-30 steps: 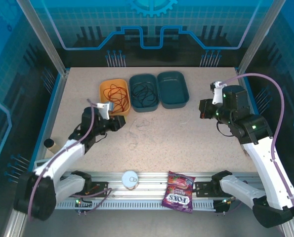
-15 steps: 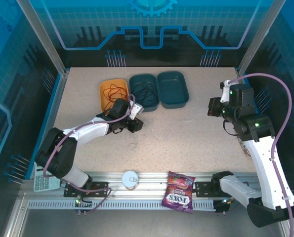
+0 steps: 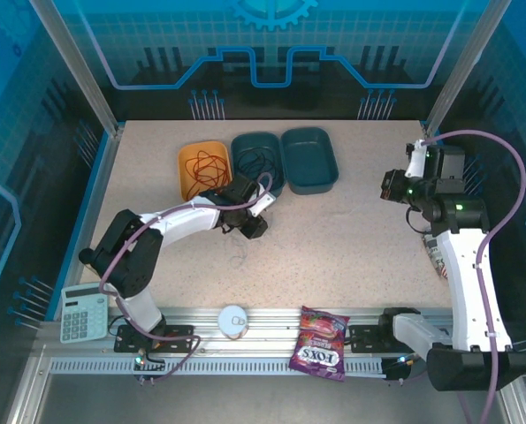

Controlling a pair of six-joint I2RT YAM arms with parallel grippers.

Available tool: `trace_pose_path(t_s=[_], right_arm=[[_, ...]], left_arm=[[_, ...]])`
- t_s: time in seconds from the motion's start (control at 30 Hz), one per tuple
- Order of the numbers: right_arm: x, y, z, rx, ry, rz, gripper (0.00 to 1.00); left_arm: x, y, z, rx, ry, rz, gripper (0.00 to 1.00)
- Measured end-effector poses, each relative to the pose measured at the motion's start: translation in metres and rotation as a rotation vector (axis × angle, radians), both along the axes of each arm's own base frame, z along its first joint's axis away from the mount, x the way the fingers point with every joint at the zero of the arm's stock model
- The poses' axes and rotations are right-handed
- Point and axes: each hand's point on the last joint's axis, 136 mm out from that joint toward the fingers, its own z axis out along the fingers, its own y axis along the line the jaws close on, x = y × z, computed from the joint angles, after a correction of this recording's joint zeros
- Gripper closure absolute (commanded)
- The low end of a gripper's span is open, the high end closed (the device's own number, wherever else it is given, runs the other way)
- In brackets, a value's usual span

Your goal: Untangle the cables

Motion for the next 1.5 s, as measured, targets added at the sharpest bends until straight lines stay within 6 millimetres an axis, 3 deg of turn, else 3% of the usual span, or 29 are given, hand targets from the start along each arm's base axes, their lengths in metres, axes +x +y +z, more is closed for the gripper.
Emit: trace_pose_path(t_s=[0.27,0.47,0.57,0.67,0.83,1.0,1.17,1.27,1.37,1.5], right_arm=[[0.009,-0.003,-0.017,0.058,0.028,0.01,1.0],[0.009,0.001,-0.018,0.076,0.024,0.027,1.0],[0.009,0.003,-0.017,0.084,0.022,0.037,1.0],[0.009,0.003,-0.018,0.086,0.024,0.038,1.0],[0.009,0.002,-0.02,0.088,0.029,0.032,1.0],[0.006,0.001,-0.022,0.082,0.029,0.025,1.0],[0.003,0.002,-0.033,0.086,0.055,0.026,1.0],[-0.001,0.004,-0.041,0.089,0.063,0.038,1.0],[-0.007,0.012,-0.041,0.09,0.048,0.071,1.0],[-0.016,0.037,-0.034,0.104,-0.01,0.18,0.96]], left_arm=[[-0.003,0.013,-0.007,0.078,0.004,0.0,0.69],[0.004,0.015,-0.016,0.146,0.0,-0.004,0.7],[0.006,0.015,-0.023,0.18,-0.007,-0.016,0.77],[0.008,0.015,-0.027,0.205,-0.014,-0.024,0.96],[0.015,0.012,-0.019,0.212,-0.042,-0.019,1.0],[0.014,0.011,0.013,0.174,-0.094,-0.011,1.0],[0.009,0.005,0.084,0.037,-0.212,-0.005,1.0],[0.0,-0.001,0.116,-0.065,-0.235,-0.005,1.0],[-0.01,-0.008,0.126,-0.151,-0.199,-0.003,1.0],[-0.021,-0.013,0.121,-0.227,-0.109,0.006,1.0]])
